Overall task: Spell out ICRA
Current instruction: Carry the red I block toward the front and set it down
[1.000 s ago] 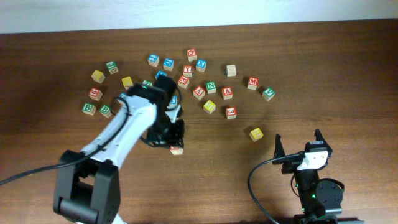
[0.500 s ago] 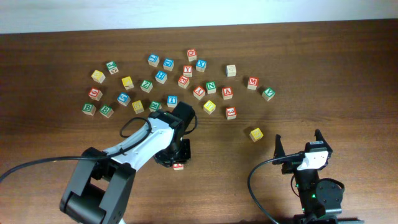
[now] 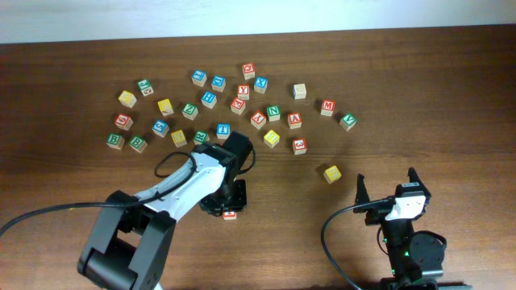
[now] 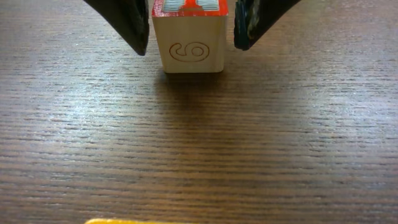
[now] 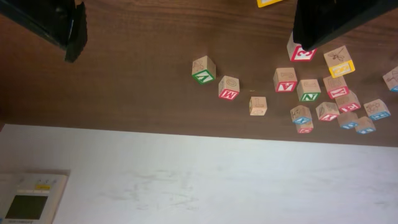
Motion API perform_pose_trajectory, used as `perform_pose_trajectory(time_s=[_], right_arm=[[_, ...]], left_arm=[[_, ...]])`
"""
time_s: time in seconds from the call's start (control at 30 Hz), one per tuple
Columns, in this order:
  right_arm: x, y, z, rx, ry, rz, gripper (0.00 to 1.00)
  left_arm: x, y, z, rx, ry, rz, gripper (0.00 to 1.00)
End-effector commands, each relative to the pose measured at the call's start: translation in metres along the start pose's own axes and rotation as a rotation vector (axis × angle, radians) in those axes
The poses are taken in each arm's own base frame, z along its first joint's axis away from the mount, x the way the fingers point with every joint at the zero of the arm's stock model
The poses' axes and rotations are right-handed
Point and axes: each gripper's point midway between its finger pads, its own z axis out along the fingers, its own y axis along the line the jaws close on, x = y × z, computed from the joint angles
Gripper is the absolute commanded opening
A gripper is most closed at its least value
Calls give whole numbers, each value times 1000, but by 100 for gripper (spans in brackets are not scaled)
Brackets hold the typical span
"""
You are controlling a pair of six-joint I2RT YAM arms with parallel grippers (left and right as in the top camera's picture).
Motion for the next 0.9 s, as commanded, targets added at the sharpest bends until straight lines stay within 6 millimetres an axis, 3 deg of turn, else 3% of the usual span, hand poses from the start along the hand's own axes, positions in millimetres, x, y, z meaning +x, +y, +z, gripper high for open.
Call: perform_pose_trajectory(time_s=[0.0,0.13,0.2,0.3,0.37,0.47,0.57,0.67,0.87], right_arm=[[2,1,0,-1,4,0,98],[2,1,0,-1,4,0,98],[2,1,0,-1,4,0,98],[2,1,0,-1,4,0,98],[2,1,0,-2,3,0,98],[2,1,0,-2,4,0,98],[2,1,0,-1,4,0,98],[2,1,0,-2,4,0,98],[2,1,0,-1,3,0,98]], left_arm=[[1,2,-1,-7,-8,15,54],[-4,-2,-5,4,-20,20,68],[-13,-7,-12,12,-52,22,80],[-47,1,-28,-69,-202,17,88],[-64,-7,-32,-44,-274,15,86],[-94,-21,-43,-3,-410,66,65],[-101,-24,-45,2,-441,72,64],[-102,-11,-42,-70,-446,63,65],[-98,-3,-20,-126,-387,80,69]])
